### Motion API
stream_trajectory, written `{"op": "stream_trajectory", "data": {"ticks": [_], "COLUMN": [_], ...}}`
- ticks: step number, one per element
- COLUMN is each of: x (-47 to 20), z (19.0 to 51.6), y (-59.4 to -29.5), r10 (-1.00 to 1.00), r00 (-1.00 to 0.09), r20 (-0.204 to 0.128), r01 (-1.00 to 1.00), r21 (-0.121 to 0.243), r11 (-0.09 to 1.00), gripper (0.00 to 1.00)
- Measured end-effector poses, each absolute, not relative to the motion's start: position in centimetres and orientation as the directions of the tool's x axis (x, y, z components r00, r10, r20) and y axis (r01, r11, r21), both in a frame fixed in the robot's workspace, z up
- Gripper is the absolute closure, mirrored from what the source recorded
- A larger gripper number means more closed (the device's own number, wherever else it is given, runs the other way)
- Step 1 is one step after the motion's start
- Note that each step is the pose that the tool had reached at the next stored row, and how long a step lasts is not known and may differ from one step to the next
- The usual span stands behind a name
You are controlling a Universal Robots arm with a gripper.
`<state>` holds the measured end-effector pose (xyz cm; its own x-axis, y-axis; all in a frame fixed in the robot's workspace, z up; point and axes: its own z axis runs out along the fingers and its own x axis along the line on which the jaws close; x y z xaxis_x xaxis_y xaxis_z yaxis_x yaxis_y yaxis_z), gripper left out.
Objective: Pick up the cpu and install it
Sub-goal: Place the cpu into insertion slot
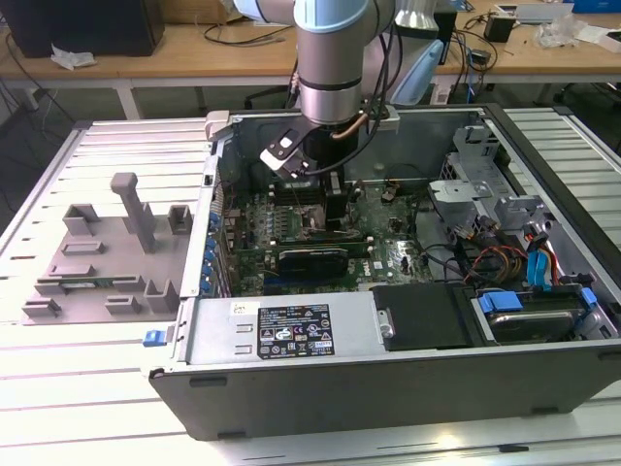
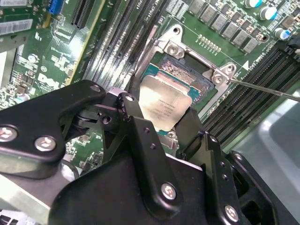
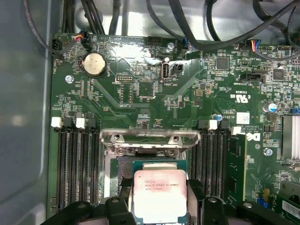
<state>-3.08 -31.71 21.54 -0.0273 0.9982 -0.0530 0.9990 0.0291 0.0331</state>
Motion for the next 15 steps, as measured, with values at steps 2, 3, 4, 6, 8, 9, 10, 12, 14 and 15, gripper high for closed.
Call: {"op": "stream_trajectory", "data": {"ticks": [2,3,4,6,8,9,10,12,14,15], "x": [-3.1,-3.1,-3.1,-3.2,-3.3,-3.3,-3.4,-3.4,-3.4,-3.4], "z": [21.5,21.4,21.3,21.1,20.8,20.6,20.5,20.4,20.4,20.4], "y": [-31.4,-31.2,-31.1,-30.9,-30.7,-30.7,-30.6,-30.6,-30.6,-30.5], "r10": [0.998,0.998,0.998,0.997,0.996,0.995,0.995,0.995,0.995,0.995], "r00": [-0.027,-0.027,-0.027,-0.027,-0.027,-0.027,-0.027,-0.028,-0.027,-0.026], "r20": [-0.054,-0.058,-0.063,-0.072,-0.085,-0.091,-0.095,-0.096,-0.095,-0.094], "r01": [0.999,0.999,0.999,0.999,0.999,0.999,0.999,0.999,0.999,0.999], "r21": [0.033,0.033,0.033,0.032,0.032,0.031,0.031,0.031,0.031,0.031], "r11": [0.029,0.029,0.029,0.03,0.03,0.03,0.03,0.031,0.03,0.029], "gripper": [0.45,0.45,0.45,0.45,0.45,0.45,0.45,0.45,0.45,0.45]}}
